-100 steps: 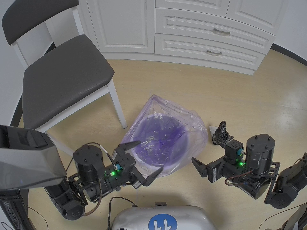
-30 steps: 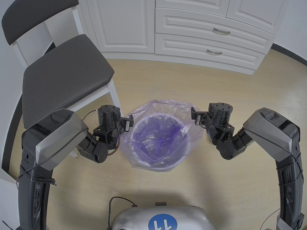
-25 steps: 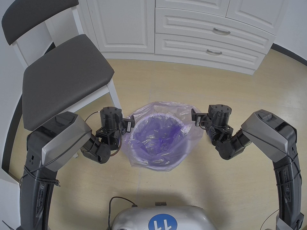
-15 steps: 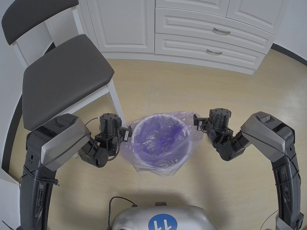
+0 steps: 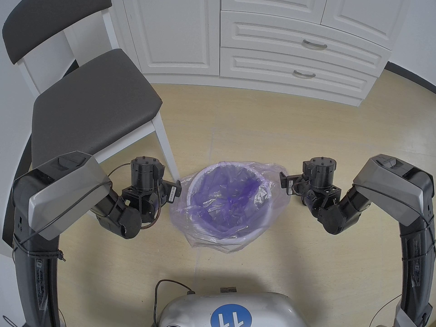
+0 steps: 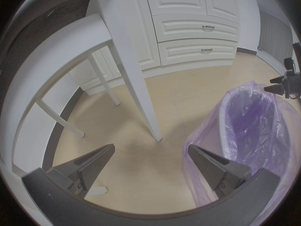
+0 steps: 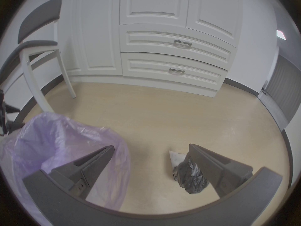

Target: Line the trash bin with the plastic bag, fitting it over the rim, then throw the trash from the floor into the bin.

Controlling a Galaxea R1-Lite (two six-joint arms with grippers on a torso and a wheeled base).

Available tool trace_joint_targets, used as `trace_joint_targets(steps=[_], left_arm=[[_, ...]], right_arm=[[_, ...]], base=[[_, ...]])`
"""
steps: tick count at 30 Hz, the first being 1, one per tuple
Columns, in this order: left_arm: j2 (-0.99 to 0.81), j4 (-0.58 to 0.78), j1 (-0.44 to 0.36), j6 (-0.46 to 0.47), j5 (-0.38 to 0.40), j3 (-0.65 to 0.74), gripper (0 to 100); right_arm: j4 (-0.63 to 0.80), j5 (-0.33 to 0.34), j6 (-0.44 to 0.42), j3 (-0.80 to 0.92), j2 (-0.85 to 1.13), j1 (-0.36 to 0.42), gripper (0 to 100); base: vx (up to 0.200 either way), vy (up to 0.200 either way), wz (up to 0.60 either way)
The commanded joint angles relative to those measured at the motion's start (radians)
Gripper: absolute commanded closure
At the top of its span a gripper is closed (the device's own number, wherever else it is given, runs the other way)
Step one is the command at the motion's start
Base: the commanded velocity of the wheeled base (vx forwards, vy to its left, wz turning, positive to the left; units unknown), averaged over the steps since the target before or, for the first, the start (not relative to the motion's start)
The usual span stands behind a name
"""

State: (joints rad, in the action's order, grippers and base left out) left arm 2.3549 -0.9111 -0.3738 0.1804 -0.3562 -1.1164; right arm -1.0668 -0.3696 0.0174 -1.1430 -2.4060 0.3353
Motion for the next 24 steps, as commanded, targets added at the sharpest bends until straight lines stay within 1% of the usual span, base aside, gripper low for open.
trace_joint_targets(steps=[1, 4, 5, 8, 9, 12, 16, 23, 24], left_arm=[[-0.065, -0.002, -0.019, 0.004, 0.000, 0.059, 0], [-0.078, -0.002, -0.033, 0.004, 0.008, 0.089, 0], [-0.097, 0.000, -0.051, 0.007, 0.043, 0.136, 0], [-0.109, 0.000, -0.059, 0.048, 0.088, 0.188, 0], [-0.109, 0.000, -0.057, 0.054, 0.089, 0.193, 0], [-0.106, 0.000, -0.056, 0.111, 0.097, 0.239, 0], [-0.101, 0.001, -0.056, 0.149, 0.097, 0.265, 0], [-0.092, 0.004, -0.060, 0.156, 0.100, 0.276, 0], [-0.066, 0.003, -0.065, 0.157, 0.098, 0.271, 0]], right_arm=[[-0.016, 0.000, 0.049, 0.134, 0.119, 0.022, 0], [-0.019, 0.001, 0.064, 0.170, 0.133, 0.031, 0], [-0.019, 0.014, 0.088, 0.212, 0.136, 0.039, 0], [-0.022, 0.049, 0.121, 0.256, 0.133, 0.041, 0], [-0.022, 0.052, 0.124, 0.261, 0.133, 0.041, 0], [-0.022, 0.066, 0.156, 0.308, 0.134, 0.041, 0], [-0.022, 0.083, 0.187, 0.341, 0.130, 0.041, 0], [-0.022, 0.087, 0.194, 0.341, 0.088, 0.051, 0], [-0.022, 0.087, 0.194, 0.338, 0.076, 0.051, 0]], base=[[0.000, 0.000, 0.00], [0.000, 0.000, 0.00], [0.000, 0.000, 0.00], [0.000, 0.000, 0.00], [0.000, 0.000, 0.00], [0.000, 0.000, 0.00], [0.000, 0.000, 0.00], [0.000, 0.000, 0.00], [0.000, 0.000, 0.00]])
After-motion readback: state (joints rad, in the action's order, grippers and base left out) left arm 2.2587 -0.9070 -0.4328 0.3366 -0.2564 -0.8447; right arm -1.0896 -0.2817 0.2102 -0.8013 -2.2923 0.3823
